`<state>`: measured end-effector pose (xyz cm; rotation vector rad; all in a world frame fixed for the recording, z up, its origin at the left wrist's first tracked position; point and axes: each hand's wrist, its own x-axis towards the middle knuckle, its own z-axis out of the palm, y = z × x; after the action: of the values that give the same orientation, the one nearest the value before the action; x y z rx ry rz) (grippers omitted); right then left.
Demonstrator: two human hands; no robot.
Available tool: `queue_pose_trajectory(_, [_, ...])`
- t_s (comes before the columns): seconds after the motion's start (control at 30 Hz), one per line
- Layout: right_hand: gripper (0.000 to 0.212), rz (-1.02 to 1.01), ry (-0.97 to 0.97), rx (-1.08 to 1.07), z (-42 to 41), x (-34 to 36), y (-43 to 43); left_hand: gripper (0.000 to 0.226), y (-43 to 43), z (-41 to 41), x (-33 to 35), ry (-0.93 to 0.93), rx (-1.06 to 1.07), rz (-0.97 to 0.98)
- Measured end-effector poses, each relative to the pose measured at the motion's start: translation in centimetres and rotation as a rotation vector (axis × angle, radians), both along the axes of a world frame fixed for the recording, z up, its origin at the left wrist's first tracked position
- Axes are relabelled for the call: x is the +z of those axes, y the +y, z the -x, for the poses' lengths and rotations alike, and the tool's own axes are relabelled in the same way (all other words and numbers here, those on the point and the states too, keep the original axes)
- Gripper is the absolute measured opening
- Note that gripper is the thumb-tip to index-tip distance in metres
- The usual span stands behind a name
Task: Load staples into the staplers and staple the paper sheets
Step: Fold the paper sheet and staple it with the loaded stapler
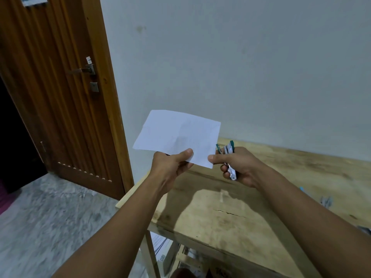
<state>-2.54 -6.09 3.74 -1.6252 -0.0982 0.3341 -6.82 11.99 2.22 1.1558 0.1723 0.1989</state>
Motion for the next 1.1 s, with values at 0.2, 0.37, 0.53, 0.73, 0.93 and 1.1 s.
queue_pose_trajectory(0.2, [0.016, 0.078, -0.009, 0.119, 0.5, -0.5, -0.3, 0.010, 0.5, -0.6, 0.8, 0.004, 0.071, 0.065])
queue_pose_trajectory(0.37, [0.030, 0.076, 0.020, 0.145, 0.7, -0.7, -0.3, 0.011, 0.6, -0.9, 0.7, 0.006, 0.084, 0.075])
queue_pose_trajectory(0.53, [0.028, 0.105, 0.047, 0.181, 0.7, -0.5, -0.5, 0.021, 0.4, -0.8, 0.4, -0.017, 0.110, -0.018])
queue_pose_trajectory(0.73, [0.015, 0.129, 0.037, 0.211, 0.9, -0.4, -0.7, 0.027, 0.1, -0.8, 0.4, -0.008, 0.116, -0.094])
queue_pose_trajectory(0.93, [0.010, 0.101, 0.017, 0.252, 0.9, -0.5, -1.0, 0.027, 0.1, -0.9, 0.2, 0.000, 0.145, -0.200])
queue_pose_trajectory(1.1, [0.011, 0.056, 0.027, 0.275, 1.0, -0.5, -1.2, 0.032, 0.1, -1.0, 0.1, 0.028, 0.159, -0.258])
